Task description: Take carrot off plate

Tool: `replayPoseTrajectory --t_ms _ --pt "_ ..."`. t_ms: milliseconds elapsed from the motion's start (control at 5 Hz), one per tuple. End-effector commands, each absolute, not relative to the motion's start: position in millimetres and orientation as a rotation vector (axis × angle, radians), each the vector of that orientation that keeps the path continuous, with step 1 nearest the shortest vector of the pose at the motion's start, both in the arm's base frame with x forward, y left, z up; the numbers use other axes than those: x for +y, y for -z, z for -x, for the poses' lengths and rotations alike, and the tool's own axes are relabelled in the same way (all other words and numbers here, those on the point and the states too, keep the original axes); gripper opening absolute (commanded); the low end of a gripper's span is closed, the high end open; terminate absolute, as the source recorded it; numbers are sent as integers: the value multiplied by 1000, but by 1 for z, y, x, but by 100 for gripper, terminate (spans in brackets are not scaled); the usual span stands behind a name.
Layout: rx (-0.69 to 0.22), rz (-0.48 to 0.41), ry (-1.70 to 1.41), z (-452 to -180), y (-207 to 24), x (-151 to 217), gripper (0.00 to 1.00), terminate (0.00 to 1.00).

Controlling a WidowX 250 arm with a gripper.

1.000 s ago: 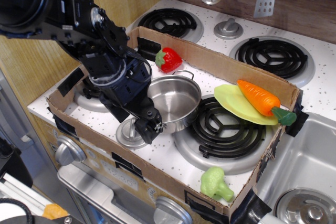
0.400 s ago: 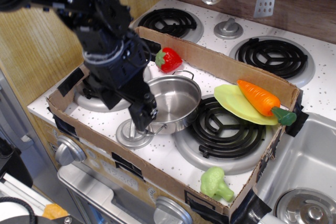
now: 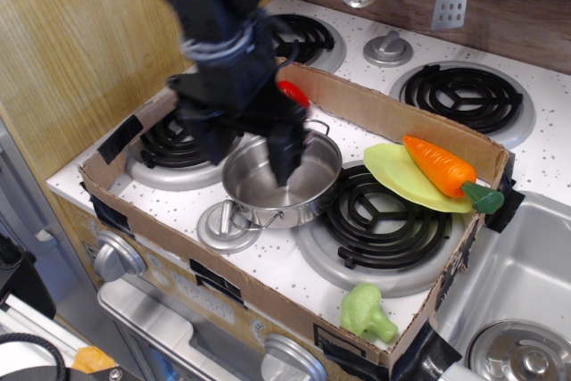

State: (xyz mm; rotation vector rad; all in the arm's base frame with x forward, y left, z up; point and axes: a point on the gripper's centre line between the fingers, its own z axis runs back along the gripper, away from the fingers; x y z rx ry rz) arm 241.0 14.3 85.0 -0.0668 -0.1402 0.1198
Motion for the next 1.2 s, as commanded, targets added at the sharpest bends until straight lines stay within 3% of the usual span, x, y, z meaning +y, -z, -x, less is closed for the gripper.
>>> replayPoseTrajectory --t_ms 0,200,600,800,1000 --pt "-117 105 -234 -298 -110 -25 100 0" --pt "-105 9 -336 -309 -111 -46 100 0" --pt "-46 -103 -502 -330 -89 -65 100 0" --pt "-24 -150 -551 -340 -83 -69 100 0" --pt "-37 -133 -553 -345 -82 -70 100 0"
